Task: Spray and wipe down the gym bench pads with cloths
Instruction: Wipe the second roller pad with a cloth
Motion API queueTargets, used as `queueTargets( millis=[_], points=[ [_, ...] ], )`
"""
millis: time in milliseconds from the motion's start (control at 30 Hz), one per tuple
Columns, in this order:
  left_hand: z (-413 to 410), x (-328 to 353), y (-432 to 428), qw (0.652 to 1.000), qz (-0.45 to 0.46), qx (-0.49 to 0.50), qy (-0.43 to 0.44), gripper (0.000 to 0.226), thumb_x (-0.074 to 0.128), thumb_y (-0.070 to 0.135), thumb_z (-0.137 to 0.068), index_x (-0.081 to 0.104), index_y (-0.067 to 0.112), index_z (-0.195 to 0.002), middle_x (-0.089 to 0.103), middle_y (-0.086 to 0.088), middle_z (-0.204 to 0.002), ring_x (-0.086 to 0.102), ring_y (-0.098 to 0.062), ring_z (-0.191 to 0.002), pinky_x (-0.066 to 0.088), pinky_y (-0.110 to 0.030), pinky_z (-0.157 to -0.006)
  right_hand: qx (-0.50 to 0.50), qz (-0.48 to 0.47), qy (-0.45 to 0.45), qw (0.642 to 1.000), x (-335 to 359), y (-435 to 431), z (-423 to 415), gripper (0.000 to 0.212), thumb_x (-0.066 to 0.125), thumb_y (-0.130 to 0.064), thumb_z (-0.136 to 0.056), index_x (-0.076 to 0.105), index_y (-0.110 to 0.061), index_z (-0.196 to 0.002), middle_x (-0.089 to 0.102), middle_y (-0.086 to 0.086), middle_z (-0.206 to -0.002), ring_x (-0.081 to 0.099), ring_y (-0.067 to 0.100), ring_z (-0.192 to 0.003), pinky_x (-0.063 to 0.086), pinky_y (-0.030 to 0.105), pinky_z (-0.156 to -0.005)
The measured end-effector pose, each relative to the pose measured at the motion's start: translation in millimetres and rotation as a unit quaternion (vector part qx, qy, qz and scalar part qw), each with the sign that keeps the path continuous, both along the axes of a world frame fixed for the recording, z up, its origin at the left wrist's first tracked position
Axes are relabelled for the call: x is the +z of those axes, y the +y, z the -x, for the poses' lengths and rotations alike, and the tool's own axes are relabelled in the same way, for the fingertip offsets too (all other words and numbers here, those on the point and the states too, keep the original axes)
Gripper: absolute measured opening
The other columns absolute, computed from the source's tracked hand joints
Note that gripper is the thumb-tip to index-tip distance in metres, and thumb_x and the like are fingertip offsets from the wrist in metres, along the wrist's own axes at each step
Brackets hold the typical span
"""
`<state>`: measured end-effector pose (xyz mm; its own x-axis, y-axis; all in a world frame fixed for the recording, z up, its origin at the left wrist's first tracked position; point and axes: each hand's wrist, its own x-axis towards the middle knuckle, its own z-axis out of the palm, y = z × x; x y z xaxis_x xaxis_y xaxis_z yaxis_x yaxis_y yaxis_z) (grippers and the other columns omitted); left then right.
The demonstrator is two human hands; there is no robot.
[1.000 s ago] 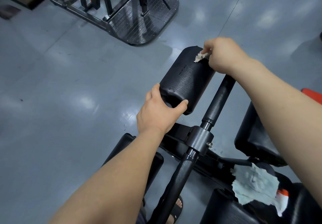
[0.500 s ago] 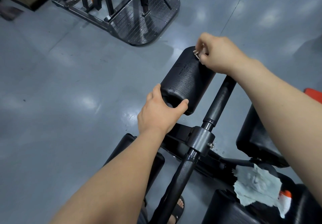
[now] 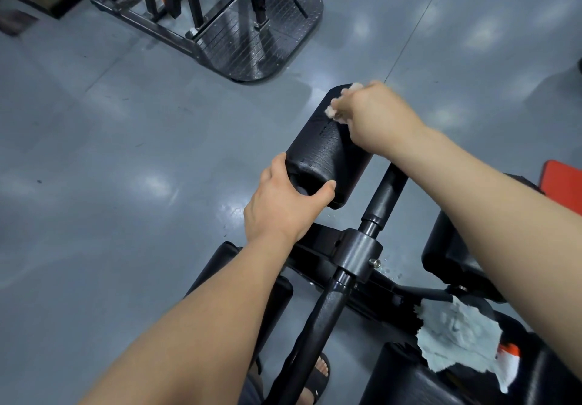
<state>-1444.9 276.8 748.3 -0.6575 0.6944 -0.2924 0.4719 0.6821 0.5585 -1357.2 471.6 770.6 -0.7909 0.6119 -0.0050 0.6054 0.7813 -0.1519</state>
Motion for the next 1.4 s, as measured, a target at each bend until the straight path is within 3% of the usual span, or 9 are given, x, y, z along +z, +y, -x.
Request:
queueTargets(
  millis=[133,267,433,600,733,867,1067,1267,1400],
  points=[
    [-0.3,0.8,-0.1,1.000,-0.003,-0.001,-0.001,0.093,0.063,0.081,-0.069,0.030,0.041,-0.146,0.047,0.016,-0.143,0.058,-0.015,-0.121,0.049,-0.040,-0.097,0.081,-0.021,-0.028,0.996,0.9,-8.8,-6.2,0.034,0.051,0.001,-0.081,0.069,-0.016,-0.104,0.065,0.010,-0.111,0.060,0.036,-0.105,0.052,0.042,-0.083],
    [-0.1,0.5,-0.3,1.000,-0.001,-0.005,-0.002,0.095,0.064,0.083,-0.066,0.030,0.042,-0.145,0.044,0.018,-0.143,0.058,-0.015,-0.117,0.049,-0.043,-0.098,-0.014,-0.028,-0.009,0.999,-4.8,20.0,-3.6,0.041,0.047,0.003,-0.084,0.067,-0.010,-0.118,0.063,0.019,-0.123,0.061,0.040,-0.112,0.054,0.049,-0.090],
    [0.1,-0.9,-1.2,1.000,-0.013,-0.003,0.002,0.088,0.060,0.080,-0.072,0.031,0.041,-0.146,0.046,0.017,-0.144,0.059,-0.015,-0.118,0.048,-0.038,-0.093,-0.024,-0.005,-0.023,0.999,-5.0,31.9,4.3,0.026,0.044,0.002,-0.072,0.056,-0.020,-0.078,0.068,0.012,-0.085,0.065,0.037,-0.106,0.057,0.045,-0.082],
    [0.5,-1.6,0.1,1.000,0.000,-0.003,0.009,0.095,0.058,0.078,-0.075,0.025,0.037,-0.154,0.043,0.015,-0.151,0.054,-0.017,-0.128,0.044,-0.038,-0.097,-0.035,0.012,-0.021,0.999,1.7,22.2,-2.4,0.029,0.046,0.000,-0.078,0.064,-0.021,-0.088,0.070,0.012,-0.095,0.065,0.037,-0.104,0.056,0.045,-0.082],
    [-0.2,-0.2,-0.3,1.000,-0.004,0.000,0.007,0.090,0.060,0.079,-0.071,0.031,0.040,-0.147,0.048,0.016,-0.142,0.060,-0.016,-0.117,0.050,-0.040,-0.093,0.046,0.019,-0.051,0.997,9.8,-7.3,-4.0,0.031,0.047,-0.003,-0.081,0.063,-0.028,-0.090,0.060,0.002,-0.105,0.062,0.033,-0.103,0.051,0.040,-0.080],
    [-0.1,0.7,0.7,1.000,-0.002,0.000,0.010,0.090,0.062,0.079,-0.071,0.031,0.039,-0.146,0.048,0.015,-0.143,0.060,-0.016,-0.117,0.049,-0.038,-0.090,0.128,0.046,-0.034,0.990,4.6,-27.8,-9.6,0.030,0.043,-0.008,-0.078,0.051,-0.036,-0.085,0.051,-0.004,-0.093,0.062,0.033,-0.095,0.053,0.045,-0.071],
    [0.2,1.9,-0.6,1.000,-0.011,-0.003,0.005,0.092,0.064,0.079,-0.069,0.029,0.040,-0.145,0.049,0.017,-0.144,0.060,-0.015,-0.116,0.049,-0.039,-0.092,-0.013,-0.006,-0.017,1.000,9.1,7.5,-3.9,0.039,0.048,0.003,-0.086,0.068,-0.006,-0.118,0.064,0.018,-0.125,0.059,0.042,-0.114,0.051,0.050,-0.092],
    [-0.1,1.5,-1.8,1.000,-0.013,-0.001,0.004,0.092,0.063,0.078,-0.071,0.028,0.039,-0.147,0.047,0.016,-0.146,0.059,-0.016,-0.120,0.043,-0.035,-0.089,-0.062,0.017,-0.013,0.998,6.0,13.7,8.2,0.035,0.048,0.001,-0.079,0.070,-0.015,-0.101,0.070,0.015,-0.102,0.062,0.042,-0.099,0.056,0.046,-0.083],
    [0.8,0.8,-1.6,1.000,-0.008,0.001,0.006,0.096,0.058,0.076,-0.076,0.021,0.037,-0.156,0.042,0.015,-0.153,0.053,-0.016,-0.130,0.040,-0.035,-0.094,-0.048,0.020,-0.008,0.999,7.9,1.1,-6.8,0.030,0.046,0.000,-0.083,0.070,-0.013,-0.096,0.068,0.015,-0.101,0.065,0.042,-0.102,0.055,0.048,-0.084]
  ],
)
